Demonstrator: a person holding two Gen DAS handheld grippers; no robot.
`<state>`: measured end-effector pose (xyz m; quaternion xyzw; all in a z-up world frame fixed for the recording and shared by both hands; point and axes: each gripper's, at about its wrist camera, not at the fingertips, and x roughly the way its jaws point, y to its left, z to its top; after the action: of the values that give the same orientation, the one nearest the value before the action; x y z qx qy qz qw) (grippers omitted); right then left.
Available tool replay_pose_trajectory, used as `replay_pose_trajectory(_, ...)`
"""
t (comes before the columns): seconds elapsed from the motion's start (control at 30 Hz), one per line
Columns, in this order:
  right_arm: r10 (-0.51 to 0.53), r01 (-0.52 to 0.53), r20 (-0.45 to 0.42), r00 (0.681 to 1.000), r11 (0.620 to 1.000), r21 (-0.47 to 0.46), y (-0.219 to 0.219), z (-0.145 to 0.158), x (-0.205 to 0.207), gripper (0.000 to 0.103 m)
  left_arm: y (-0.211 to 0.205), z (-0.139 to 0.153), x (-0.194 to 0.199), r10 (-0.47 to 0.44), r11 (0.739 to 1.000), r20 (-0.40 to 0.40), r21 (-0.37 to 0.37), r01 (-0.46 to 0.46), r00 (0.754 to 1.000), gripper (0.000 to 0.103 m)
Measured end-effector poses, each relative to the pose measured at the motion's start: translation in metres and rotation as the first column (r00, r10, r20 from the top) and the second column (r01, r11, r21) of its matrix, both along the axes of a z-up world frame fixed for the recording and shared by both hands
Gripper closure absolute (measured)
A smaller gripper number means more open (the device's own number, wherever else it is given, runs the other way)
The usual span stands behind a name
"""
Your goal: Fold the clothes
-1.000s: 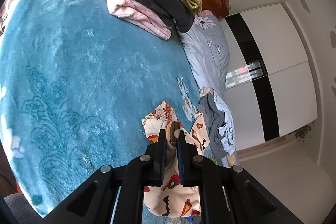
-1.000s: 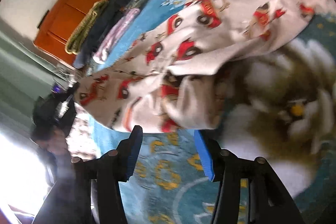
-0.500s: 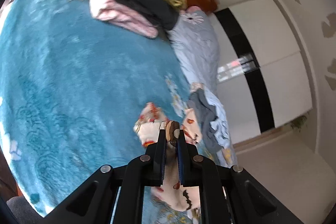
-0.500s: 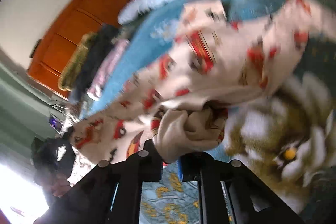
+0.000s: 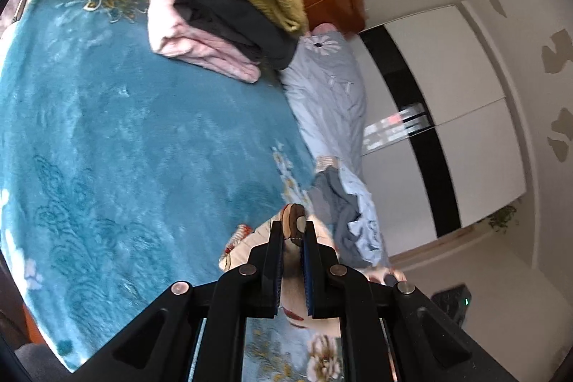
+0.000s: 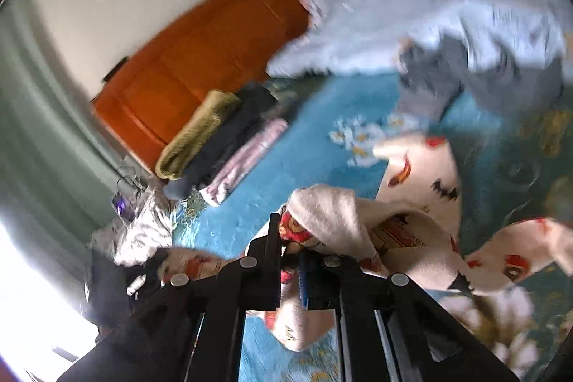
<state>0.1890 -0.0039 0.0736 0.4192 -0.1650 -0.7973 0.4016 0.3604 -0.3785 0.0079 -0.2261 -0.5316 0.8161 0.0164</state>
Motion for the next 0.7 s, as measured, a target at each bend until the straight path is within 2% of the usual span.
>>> replay_pose_trajectory(0.1,0.009,-0.009,0.024,1.0,1.0,0.006,-0.023,-0.012,-0.027,0.096,-0.009,-0.004,-0.013,0.013,1.0,0.03,-0.007,-0.013,0.999,0.093)
replay_pose_trajectory(0.2,0.007,-0.007,-0.004,1.0,0.999,0.054,-0.052,-0.012,-0.053,0.093,-0.017,-0.009,-0.028,0.024,1.0,0.06,-0.012,-0.024,0.998,0.093)
replay_pose_trajectory(0.27,-0.006,0.004,0.018,1.0,0.995,0.099,-0.067,-0.019,-0.072,0.091,-0.02,-0.013,-0.038,0.021,1.0,0.079,-0.014,-0.02,0.997,0.093)
replay_pose_trajectory(0.3,-0.003,-0.001,0.035,0.999,0.994,0.108,-0.07,-0.023,-0.077,0.088,-0.021,-0.016,-0.042,0.016,1.0,0.087,-0.015,-0.015,0.996,0.093)
replay_pose_trajectory(0.37,0.027,-0.031,0.046,0.999,0.994,0.105,-0.07,-0.029,-0.079,0.072,-0.022,-0.021,-0.045,0.009,1.0,0.099,-0.016,-0.007,0.995,0.092)
replay_pose_trajectory(0.4,0.041,-0.045,0.04,0.998,0.994,0.103,-0.067,-0.03,-0.077,0.059,-0.023,-0.025,-0.045,0.01,1.0,0.104,-0.01,-0.009,0.995,0.091)
replay_pose_trajectory(0.43,0.054,-0.055,0.019,0.998,0.993,0.102,-0.061,-0.028,-0.071,0.055,-0.024,-0.03,-0.045,0.012,1.0,0.11,0.004,-0.012,0.994,0.091)
replay_pose_trajectory(0.57,0.05,-0.04,-0.072,0.996,0.99,0.132,-0.018,-0.017,-0.046,0.055,-0.026,-0.041,-0.043,0.018,0.999,0.116,0.028,-0.022,0.993,0.091)
replay_pose_trajectory(0.7,-0.047,0.088,-0.144,0.988,0.953,0.289,0.047,-0.021,-0.022,0.055,-0.022,-0.04,-0.042,0.002,1.0,0.116,0.0,-0.002,0.993,0.091)
